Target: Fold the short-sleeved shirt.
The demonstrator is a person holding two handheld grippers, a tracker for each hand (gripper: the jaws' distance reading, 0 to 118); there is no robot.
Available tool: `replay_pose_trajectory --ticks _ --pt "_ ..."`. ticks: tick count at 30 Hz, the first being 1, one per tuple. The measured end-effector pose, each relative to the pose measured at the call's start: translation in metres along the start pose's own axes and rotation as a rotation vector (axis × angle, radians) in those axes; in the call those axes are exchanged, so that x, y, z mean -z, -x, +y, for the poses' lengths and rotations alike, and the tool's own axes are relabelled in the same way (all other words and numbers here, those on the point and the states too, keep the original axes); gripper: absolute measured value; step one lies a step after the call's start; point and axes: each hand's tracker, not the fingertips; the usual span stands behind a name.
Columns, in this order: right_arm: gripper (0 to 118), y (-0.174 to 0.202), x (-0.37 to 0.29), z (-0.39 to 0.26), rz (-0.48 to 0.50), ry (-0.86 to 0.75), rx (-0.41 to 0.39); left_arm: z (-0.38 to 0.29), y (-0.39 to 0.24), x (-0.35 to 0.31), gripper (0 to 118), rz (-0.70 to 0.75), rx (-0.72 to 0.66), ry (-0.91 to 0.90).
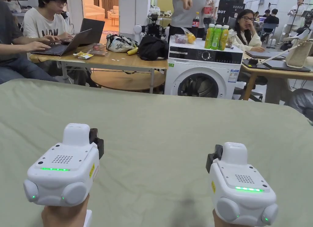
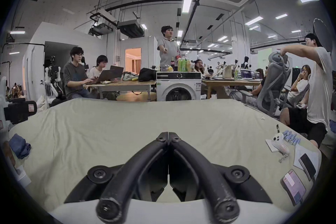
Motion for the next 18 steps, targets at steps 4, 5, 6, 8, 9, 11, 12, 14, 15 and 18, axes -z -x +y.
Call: replay_pose_trajectory --ticks 4,5,6,8,9,11,12,14,15,18 --pt "0 -0.002 -0.0003 -0.0022 -0.001 0.002 -0.002 -0.0026 -0.0018 0.0019 0 0.004 0.01 0.005" --pt "0 -0.0027 -0.0002 -0.0037 0.0 0.001 -0.008 -0.0032 -0.0021 0.0024 0 0.007 0.007 0.008" --pt "0 -0.0028 -0.0003 -0.0041 -0.002 0.001 -0.012 -0.0038 -0.0015 0.0026 0 0.01 0.004 0.01" --pt "0 -0.0034 -0.0008 -0.0046 -0.002 0.002 -0.014 -0.0042 -0.0024 0.0037 0 0.021 -0.002 0.017" --pt "0 -0.0041 -0.0011 -0.0047 0.0 0.004 -0.012 -0.0041 -0.0023 0.0038 0 0.024 -0.007 0.02" --pt "0 -0.0051 -0.0017 -0.0046 0.003 0.007 -0.006 -0.0036 -0.0017 0.0036 3 0.025 -0.016 0.022" --pt "2 -0.0055 -0.0024 -0.0044 0.003 0.007 -0.005 -0.003 -0.002 0.0044 15 0.028 -0.018 0.025" --pt "27 -0.0057 -0.0028 -0.0043 0.001 0.006 -0.004 -0.0015 0.0002 0.0057 44 0.02 -0.03 0.037" --pt "51 -0.0061 -0.003 -0.004 -0.004 0.004 -0.003 -0.0005 0.0006 0.0067 61 0.016 -0.035 0.045" --pt "88 -0.009 -0.0035 -0.0015 -0.008 0.003 0.012 0.0003 0.0007 0.0068 79 0.008 -0.052 0.047"
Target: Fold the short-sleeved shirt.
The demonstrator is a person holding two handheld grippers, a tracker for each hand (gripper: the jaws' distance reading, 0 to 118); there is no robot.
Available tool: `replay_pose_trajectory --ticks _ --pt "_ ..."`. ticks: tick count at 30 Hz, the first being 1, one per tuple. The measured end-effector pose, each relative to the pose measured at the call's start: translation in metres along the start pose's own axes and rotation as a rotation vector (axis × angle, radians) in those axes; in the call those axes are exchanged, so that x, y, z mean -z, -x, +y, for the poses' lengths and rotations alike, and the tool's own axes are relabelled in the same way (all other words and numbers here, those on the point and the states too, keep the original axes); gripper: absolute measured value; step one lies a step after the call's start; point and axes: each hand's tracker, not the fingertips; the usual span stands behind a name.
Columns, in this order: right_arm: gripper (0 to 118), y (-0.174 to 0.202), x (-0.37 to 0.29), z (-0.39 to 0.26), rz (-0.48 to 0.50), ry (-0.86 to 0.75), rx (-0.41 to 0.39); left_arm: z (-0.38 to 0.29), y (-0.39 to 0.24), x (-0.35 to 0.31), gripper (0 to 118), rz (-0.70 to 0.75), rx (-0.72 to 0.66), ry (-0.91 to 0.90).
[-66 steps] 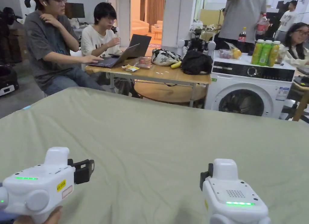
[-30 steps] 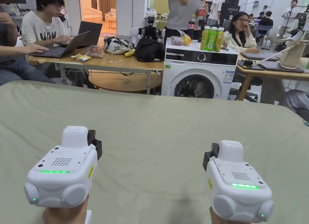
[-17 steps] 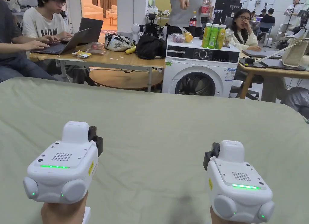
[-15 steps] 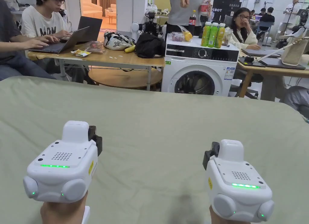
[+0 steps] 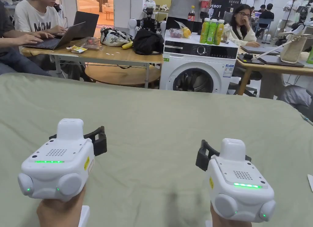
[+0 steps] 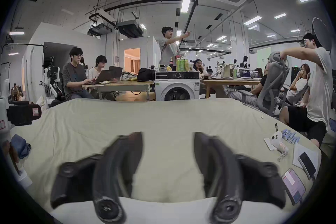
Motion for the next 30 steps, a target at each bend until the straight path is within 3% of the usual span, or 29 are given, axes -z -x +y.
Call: replay_pose_trajectory --ticks 3,10,14,16,20,30 --pt "95 0.0 0.0 0.002 -0.071 -0.014 -0.012 0.002 -0.001 -0.002 81 -0.01 -0.01 -0.016" --pt "95 -0.011 0.003 0.009 -0.031 0.002 0.034 0.003 -0.004 -0.003 81 -0.051 -0.005 -0.033" --pt "96 -0.014 0.001 0.011 0.004 -0.019 0.038 -0.002 -0.018 0.0 81 0.081 0.081 -0.069" --pt "96 -0.016 0.0 0.013 0.066 -0.027 0.079 -0.004 -0.021 0.0 81 0.086 0.102 -0.079" --pt "96 -0.015 -0.002 0.014 0.036 -0.055 0.071 -0.005 -0.015 -0.004 81 -0.015 0.096 -0.109" --pt "96 -0.008 0.004 0.018 0.0 -0.021 0.068 -0.007 -0.019 -0.005 81 0.029 0.125 -0.132"
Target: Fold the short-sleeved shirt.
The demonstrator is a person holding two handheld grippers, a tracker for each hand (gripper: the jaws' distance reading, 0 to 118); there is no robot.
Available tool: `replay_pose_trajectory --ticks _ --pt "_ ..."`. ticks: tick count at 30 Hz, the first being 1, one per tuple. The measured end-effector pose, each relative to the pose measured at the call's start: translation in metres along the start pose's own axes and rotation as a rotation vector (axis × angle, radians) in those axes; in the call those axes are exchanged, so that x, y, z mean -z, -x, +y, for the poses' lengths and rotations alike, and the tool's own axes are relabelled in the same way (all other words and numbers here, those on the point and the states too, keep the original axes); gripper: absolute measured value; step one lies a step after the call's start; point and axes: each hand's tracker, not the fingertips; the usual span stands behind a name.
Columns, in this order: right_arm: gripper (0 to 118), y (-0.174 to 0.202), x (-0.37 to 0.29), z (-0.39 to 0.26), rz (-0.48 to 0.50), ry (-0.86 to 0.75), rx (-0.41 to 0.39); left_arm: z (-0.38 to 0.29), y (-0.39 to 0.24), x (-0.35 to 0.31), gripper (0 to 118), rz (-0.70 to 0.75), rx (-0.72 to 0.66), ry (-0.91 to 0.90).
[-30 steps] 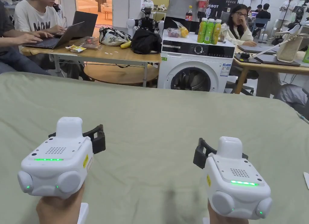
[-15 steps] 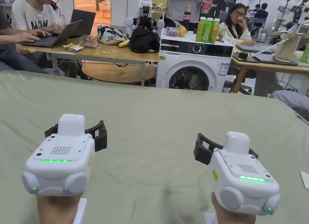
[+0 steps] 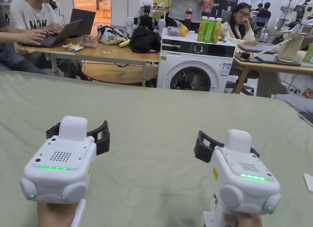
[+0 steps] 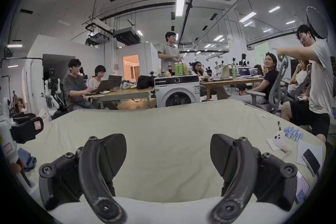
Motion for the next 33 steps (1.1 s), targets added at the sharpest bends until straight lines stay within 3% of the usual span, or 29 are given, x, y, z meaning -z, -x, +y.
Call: replay_pose_trajectory --ticks 6,11,33 --pt "96 0.004 0.003 -0.003 -0.092 0.025 0.029 0.001 0.002 0.005 81 0.019 -0.001 0.042" --pt "96 0.004 0.006 0.001 -0.106 0.07 0.067 0.001 0.006 0.001 81 0.002 -0.002 0.018" --pt "96 0.006 0.01 0.0 -0.157 0.083 0.05 0.0 0.013 0.005 81 0.001 -0.053 0.03"
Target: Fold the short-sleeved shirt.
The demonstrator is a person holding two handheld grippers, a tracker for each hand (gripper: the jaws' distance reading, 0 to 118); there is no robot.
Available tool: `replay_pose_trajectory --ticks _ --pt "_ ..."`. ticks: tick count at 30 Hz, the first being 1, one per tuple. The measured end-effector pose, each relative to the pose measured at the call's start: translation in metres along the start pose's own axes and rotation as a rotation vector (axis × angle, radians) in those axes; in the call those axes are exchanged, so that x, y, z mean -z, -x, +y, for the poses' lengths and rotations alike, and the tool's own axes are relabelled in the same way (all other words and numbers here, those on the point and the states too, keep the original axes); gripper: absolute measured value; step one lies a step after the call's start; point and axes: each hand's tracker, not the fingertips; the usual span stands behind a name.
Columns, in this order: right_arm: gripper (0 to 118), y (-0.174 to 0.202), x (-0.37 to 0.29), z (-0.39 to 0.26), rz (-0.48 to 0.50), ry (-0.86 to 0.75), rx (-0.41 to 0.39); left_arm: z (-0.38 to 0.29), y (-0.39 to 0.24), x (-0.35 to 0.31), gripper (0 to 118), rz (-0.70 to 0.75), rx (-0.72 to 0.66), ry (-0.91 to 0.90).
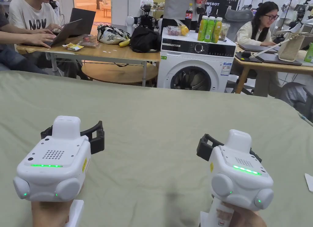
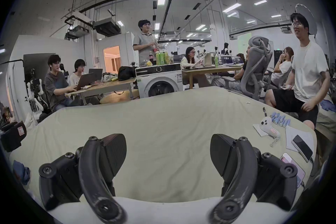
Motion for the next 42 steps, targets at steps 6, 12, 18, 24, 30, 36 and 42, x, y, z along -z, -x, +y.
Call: replay_pose_trajectory --ticks 6,12,18,24,30,36,42 --pt "96 0.0 0.004 0.001 -0.008 0.0 -0.012 0.001 -0.001 0.002 81 0.012 0.009 -0.003" --pt "96 0.0 0.007 0.003 -0.024 0.003 -0.022 0.001 0.001 0.003 81 0.025 0.007 -0.002" --pt "96 0.002 0.009 0.0 -0.043 0.01 -0.044 0.001 0.005 0.003 81 0.021 -0.013 0.009" --pt "96 0.005 0.01 -0.002 -0.04 0.01 -0.067 0.0 0.003 0.004 81 0.011 -0.006 0.016" --pt "96 0.007 0.008 -0.003 -0.022 -0.009 -0.103 -0.002 0.001 0.004 81 -0.003 0.01 0.02" --pt "96 0.006 0.015 -0.002 0.017 0.045 -0.107 -0.003 -0.001 0.004 81 0.003 0.039 0.02" --pt "96 0.005 0.014 -0.008 0.024 0.013 -0.121 -0.003 0.002 0.003 81 0.011 0.043 0.012"
